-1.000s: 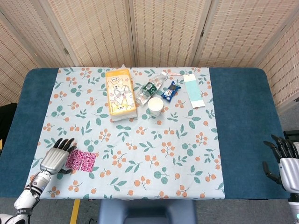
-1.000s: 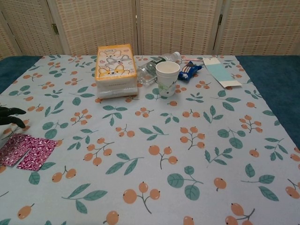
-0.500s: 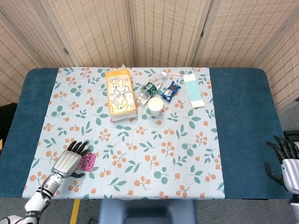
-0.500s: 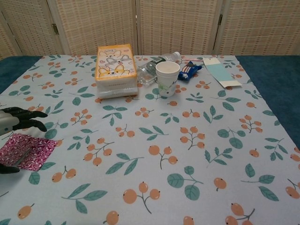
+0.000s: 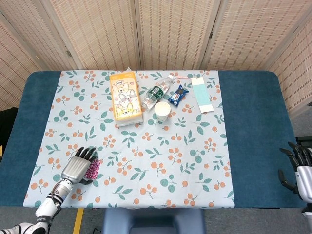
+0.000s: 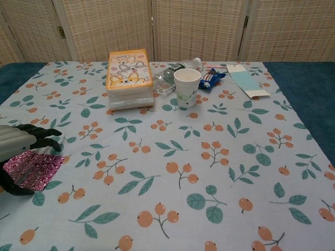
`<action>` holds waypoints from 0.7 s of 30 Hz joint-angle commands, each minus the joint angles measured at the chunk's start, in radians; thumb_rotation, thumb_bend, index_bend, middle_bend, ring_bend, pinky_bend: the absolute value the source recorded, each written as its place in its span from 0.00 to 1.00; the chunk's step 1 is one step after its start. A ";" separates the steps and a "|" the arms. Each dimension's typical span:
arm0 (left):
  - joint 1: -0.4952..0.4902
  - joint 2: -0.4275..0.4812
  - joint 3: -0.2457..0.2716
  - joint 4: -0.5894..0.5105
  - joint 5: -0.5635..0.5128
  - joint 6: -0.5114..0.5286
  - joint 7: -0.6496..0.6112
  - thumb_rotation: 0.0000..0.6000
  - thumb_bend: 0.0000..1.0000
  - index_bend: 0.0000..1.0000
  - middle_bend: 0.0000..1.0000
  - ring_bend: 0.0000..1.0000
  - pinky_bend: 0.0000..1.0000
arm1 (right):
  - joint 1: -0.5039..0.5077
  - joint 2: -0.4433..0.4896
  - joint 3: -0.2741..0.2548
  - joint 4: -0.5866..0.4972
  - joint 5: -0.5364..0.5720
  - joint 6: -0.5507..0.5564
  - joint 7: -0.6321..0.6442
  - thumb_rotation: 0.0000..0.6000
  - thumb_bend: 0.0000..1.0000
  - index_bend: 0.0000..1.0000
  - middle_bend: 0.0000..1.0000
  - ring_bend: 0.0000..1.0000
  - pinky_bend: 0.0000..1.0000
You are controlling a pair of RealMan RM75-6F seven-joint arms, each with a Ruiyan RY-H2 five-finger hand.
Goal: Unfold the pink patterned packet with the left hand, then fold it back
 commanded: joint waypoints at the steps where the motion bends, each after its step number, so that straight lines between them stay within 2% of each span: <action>1: -0.001 -0.003 0.001 0.004 -0.005 0.000 0.001 0.86 0.21 0.21 0.00 0.00 0.00 | 0.000 0.000 0.000 0.000 0.001 0.000 0.000 1.00 0.48 0.19 0.09 0.02 0.00; 21: -0.007 -0.008 0.009 0.045 -0.012 -0.003 -0.029 0.86 0.21 0.27 0.00 0.00 0.00 | 0.002 0.001 0.002 -0.013 0.002 -0.005 -0.016 1.00 0.48 0.19 0.09 0.02 0.00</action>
